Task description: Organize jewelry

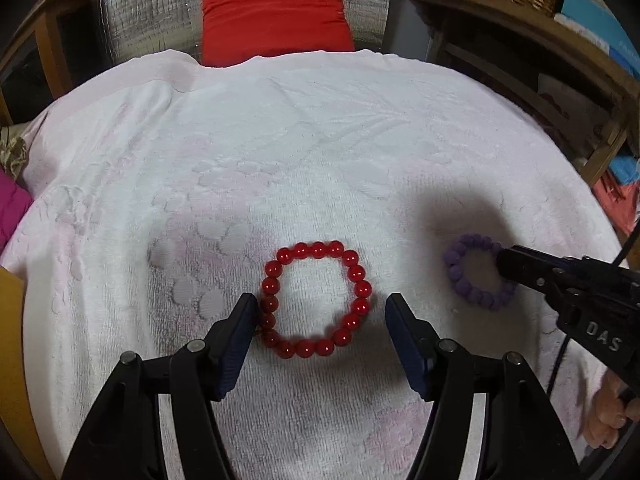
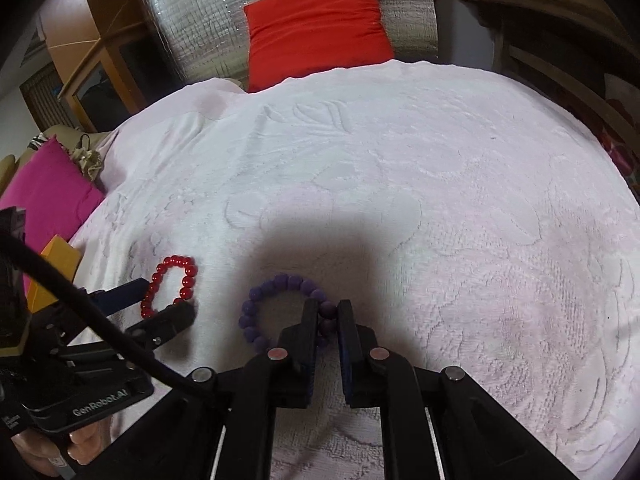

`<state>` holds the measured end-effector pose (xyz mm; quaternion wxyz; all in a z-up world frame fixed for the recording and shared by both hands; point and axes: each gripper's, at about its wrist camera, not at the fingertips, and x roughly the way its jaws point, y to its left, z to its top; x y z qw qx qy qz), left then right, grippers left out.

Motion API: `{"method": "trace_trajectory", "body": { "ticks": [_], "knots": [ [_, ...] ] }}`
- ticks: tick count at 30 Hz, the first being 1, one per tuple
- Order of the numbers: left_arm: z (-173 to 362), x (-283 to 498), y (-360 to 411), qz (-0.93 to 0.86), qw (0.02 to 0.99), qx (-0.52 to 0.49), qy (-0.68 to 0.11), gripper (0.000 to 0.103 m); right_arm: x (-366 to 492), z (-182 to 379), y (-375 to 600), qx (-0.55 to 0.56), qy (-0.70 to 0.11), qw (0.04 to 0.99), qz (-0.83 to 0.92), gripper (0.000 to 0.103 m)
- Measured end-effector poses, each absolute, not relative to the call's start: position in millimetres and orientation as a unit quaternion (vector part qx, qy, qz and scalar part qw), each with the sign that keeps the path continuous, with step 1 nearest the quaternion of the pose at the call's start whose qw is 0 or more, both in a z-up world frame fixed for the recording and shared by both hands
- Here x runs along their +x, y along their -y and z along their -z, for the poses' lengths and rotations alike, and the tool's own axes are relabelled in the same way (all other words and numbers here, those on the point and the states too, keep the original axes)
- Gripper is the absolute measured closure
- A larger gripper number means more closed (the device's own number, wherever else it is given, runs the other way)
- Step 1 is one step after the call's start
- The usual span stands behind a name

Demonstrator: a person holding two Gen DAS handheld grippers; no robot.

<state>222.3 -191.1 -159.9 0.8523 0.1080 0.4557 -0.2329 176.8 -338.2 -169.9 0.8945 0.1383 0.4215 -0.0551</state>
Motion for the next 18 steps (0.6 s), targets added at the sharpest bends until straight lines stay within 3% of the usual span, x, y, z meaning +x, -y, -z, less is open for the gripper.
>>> {"method": "trace_trajectory", "body": {
  "ticks": [4,9,12,18],
  "knots": [
    [160,225,188,0.231,0.855,0.094,-0.455,0.037,175,172,340,0.144,-0.424,0.893,0.052,0.092],
    [157,230,178,0.221,0.861,0.089,-0.448,0.080,175,172,340,0.147,-0.425,0.892,0.052,0.092],
    [155,232,171,0.220,0.862,0.082,-0.449,0.090,176,172,338,0.149,-0.425,0.891,0.054,0.092],
    [145,225,158,0.225,0.868,0.091,-0.433,0.093,175,167,333,0.154,-0.416,0.895,0.046,0.093]
  ]
}}
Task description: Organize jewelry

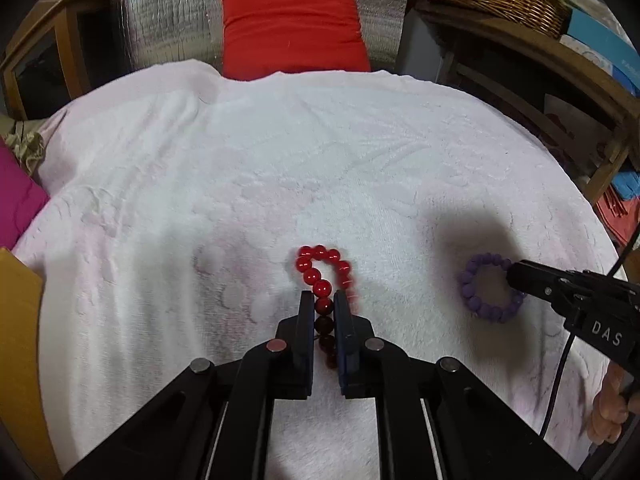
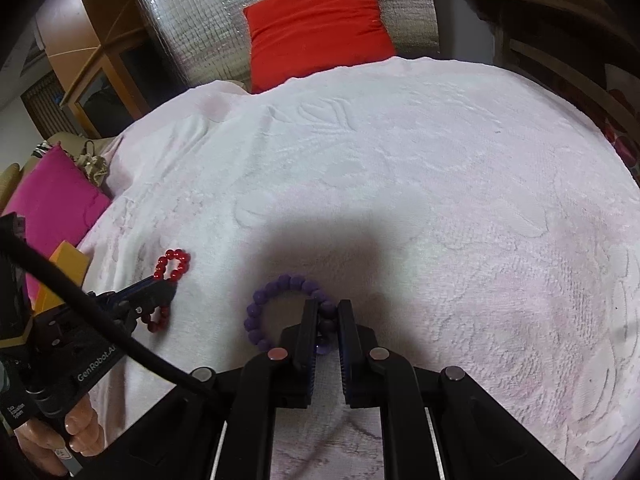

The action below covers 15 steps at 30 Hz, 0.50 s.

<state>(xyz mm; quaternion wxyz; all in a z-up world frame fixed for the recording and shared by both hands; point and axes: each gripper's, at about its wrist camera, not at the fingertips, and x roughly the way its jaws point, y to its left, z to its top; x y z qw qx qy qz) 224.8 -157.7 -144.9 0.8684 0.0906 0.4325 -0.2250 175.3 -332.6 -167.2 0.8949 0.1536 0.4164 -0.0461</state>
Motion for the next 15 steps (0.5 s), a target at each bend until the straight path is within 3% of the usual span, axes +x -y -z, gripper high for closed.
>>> {"method": "trace_trajectory", "body": {
  "ticks": [15],
  "knots": [
    [118,214,105,0.217,0.882,0.082,-0.410,0.094,169,150,308,0.183,-0.385,0.904,-0.001,0.093]
  ]
}}
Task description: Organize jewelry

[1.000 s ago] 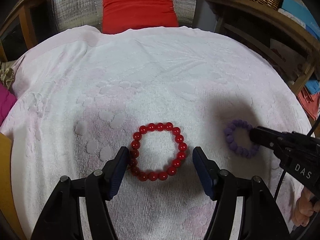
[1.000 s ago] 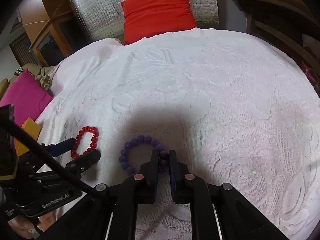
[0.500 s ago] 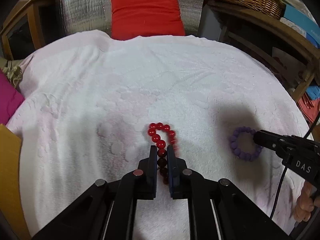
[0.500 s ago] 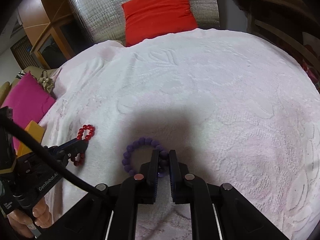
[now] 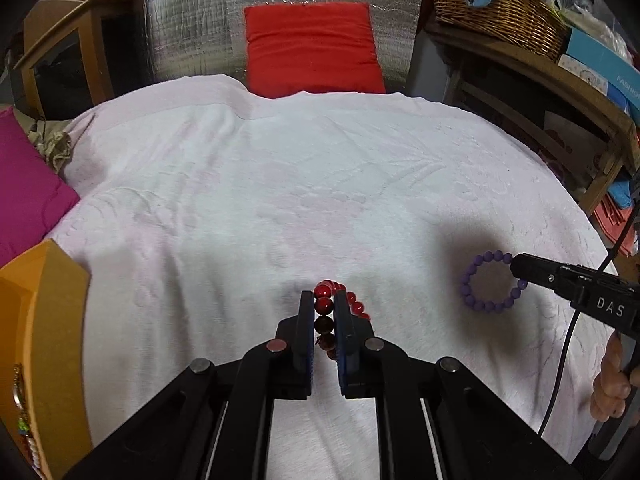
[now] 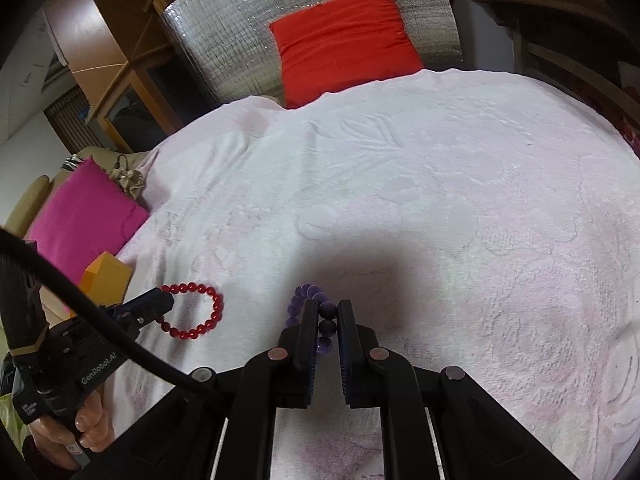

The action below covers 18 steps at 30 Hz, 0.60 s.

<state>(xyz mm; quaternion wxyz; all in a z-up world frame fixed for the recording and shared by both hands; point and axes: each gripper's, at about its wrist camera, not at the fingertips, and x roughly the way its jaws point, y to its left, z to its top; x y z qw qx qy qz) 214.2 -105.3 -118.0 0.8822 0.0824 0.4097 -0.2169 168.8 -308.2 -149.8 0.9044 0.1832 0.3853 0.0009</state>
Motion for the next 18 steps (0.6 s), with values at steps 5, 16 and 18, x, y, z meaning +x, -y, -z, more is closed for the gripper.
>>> {"method": "trace_trajectory", "body": {
  "ticks": [5,16,18],
  "knots": [
    [120,213,91,0.210,0.881,0.086,-0.415,0.094,170,151,308,0.188,-0.388,0.902,-0.006,0.093],
    [125,209,85,0.211,0.879,0.106,-0.415,0.093,172,157,302,0.187,-0.400,0.897,-0.030,0.093],
    [129,210,88,0.209,0.874,0.112,-0.423,0.093,174,159,298,0.182,-0.407,0.894,-0.033,0.093]
  ]
}}
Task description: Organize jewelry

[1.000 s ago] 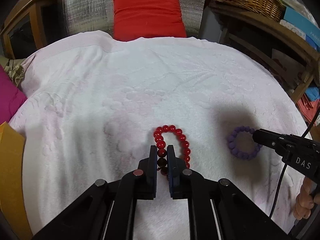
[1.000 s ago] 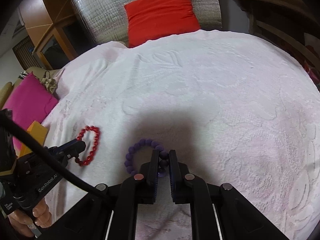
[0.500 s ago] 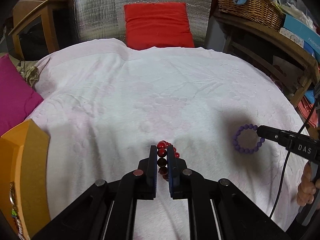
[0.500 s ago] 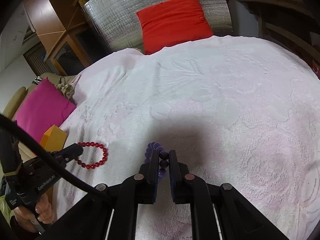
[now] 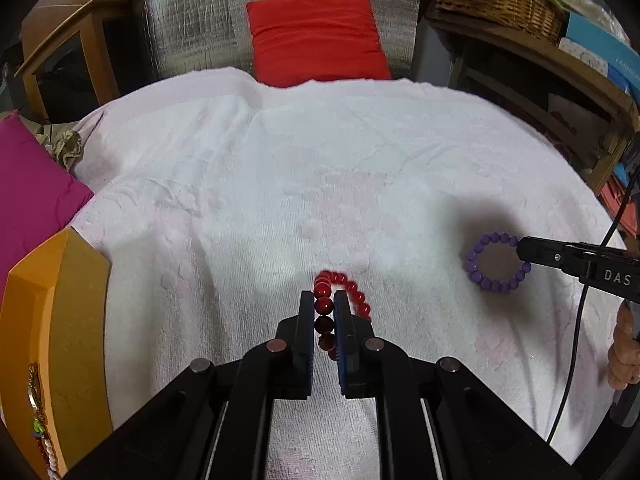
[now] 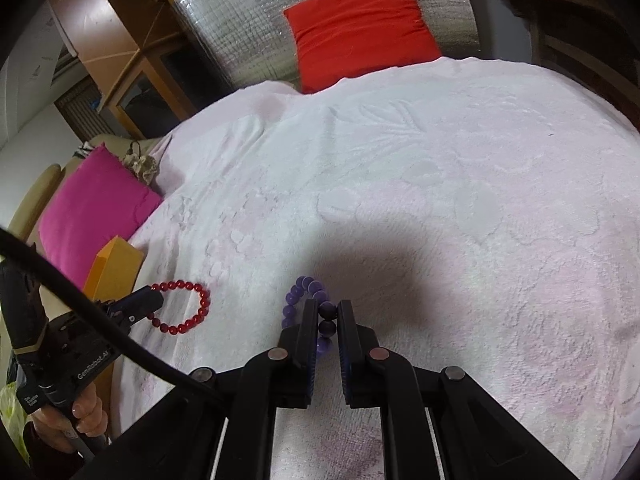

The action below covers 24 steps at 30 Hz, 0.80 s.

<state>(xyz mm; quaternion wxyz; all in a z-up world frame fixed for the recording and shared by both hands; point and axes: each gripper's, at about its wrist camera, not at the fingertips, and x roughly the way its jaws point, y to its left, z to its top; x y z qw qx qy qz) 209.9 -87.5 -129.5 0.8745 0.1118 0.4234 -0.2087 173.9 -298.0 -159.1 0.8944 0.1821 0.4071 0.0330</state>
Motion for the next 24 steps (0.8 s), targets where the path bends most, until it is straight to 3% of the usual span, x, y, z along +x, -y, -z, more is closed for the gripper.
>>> {"method": "trace_trajectory", "body": {
  "ticks": [11,20,24],
  "knots": [
    [154,218,85,0.187,0.853,0.123,-0.472,0.093,181,174,298,0.179,-0.438,0.881,-0.020,0.091],
    [160,216,90,0.165,0.855,0.158,-0.466,0.061,185,179,291,0.163,-0.443,0.882,-0.010,0.088],
    [159,212,93,0.161,0.856,0.173,-0.459,0.059,186,179,289,0.152,-0.441,0.885,-0.008,0.088]
  ]
}}
